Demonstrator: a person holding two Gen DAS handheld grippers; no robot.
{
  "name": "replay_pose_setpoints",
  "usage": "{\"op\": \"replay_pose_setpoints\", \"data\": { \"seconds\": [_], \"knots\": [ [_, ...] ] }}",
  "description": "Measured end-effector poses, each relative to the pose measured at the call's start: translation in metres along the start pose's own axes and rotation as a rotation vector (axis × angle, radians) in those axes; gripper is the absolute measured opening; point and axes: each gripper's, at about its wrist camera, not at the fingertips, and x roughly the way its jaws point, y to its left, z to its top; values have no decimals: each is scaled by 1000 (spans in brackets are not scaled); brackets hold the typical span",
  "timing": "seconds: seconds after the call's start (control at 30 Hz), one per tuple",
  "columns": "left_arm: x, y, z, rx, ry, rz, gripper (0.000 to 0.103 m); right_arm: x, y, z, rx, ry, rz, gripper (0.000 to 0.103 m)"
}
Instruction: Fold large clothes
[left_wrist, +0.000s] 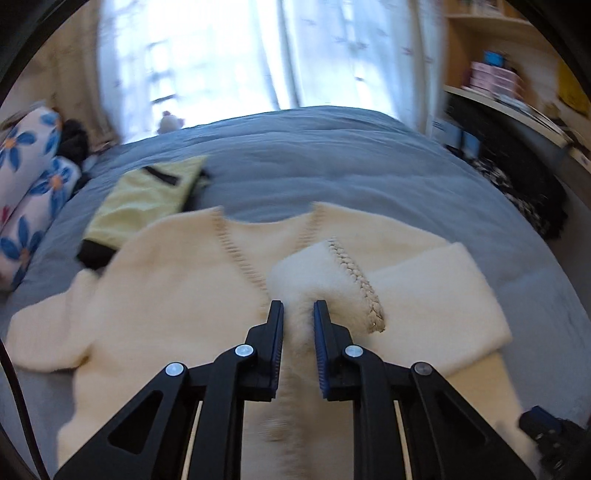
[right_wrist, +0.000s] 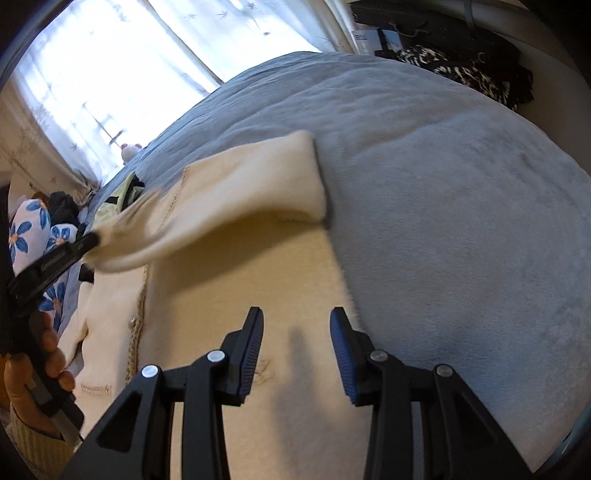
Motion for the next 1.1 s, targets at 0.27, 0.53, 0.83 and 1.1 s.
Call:
{"op": "replay_pose_setpoints", "data": {
  "seconds": [0.27,0.53,0.83,1.1],
  "knots": [
    [16,102,-47,-145,170,-36,40,21,16,-9,-42,80,-29,38],
    [45,139,-42,-250,231,-162,61,33,27,-18,-92,128,-94,47],
    [94,169,-48,-304,329,-213,61,36,30,-21,-64,128,-88,60],
    [117,137,-40,-214,355,-236,61,50,39,-26,-123,187,-62,83]
  ]
}}
